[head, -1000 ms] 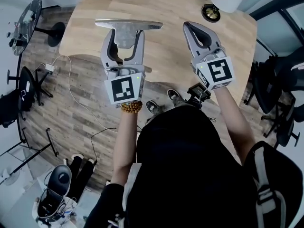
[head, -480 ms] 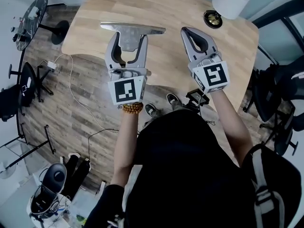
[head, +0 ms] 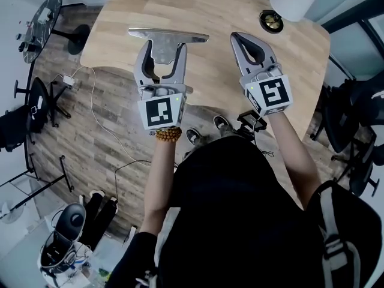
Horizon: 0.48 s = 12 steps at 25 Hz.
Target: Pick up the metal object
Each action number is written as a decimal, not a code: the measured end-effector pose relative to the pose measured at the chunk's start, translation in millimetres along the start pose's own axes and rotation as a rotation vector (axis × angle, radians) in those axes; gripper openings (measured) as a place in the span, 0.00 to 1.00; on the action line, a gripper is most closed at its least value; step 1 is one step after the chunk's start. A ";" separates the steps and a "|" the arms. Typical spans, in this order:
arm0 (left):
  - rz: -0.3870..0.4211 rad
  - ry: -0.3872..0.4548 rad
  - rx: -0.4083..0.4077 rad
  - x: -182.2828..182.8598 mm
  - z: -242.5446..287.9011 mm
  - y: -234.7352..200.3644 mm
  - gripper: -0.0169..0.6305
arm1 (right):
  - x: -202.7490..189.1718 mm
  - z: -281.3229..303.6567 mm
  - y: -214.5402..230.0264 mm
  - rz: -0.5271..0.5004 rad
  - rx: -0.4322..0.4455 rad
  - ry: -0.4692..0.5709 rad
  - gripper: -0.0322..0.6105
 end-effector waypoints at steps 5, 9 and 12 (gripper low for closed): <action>0.001 0.003 -0.008 -2.9 2.3 2.4 0.50 | -0.3 -1.9 -2.3 -0.012 0.010 0.000 0.05; -0.003 0.001 -0.010 -5.0 3.7 2.1 0.50 | -0.3 -1.1 -1.2 -0.009 0.009 -0.002 0.05; 0.001 -0.003 -0.010 -7.8 4.3 1.0 0.50 | 0.0 0.1 0.0 -0.007 0.008 -0.001 0.05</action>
Point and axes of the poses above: the fingertips, and each gripper's own axes: z forward along the fingers, y to its right, x out of its top, the point moved 8 cm from there along -z, backward along the fingers, and after that the axes turned 5 degrees about -x, right-handed, at the moved point
